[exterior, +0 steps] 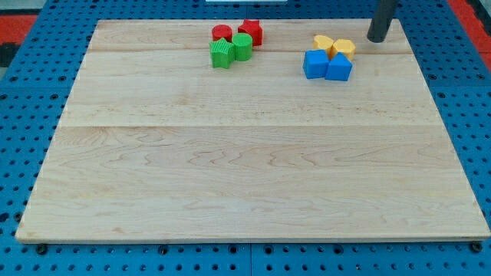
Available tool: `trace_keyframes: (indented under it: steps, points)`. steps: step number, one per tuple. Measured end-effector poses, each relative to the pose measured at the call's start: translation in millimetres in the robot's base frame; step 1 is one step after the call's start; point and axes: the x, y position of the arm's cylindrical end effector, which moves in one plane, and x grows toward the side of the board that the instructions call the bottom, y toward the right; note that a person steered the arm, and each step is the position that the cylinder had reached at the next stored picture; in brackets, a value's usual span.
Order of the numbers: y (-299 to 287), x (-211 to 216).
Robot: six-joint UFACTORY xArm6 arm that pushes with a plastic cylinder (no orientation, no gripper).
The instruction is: Move the yellow heart to the top left of the board
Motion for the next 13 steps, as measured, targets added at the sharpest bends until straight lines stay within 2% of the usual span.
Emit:
trace_keyframes:
  steps: [2, 4, 5, 6, 7, 8, 9, 10, 11, 13]
  points:
    - [-38, 3]
    - [-66, 26]
    - [-92, 39]
    - [-146, 41]
    - [-139, 11]
    - [-192, 29]
    - [-256, 75]
    - [-310, 95]
    - [-337, 97]
    - [-350, 98]
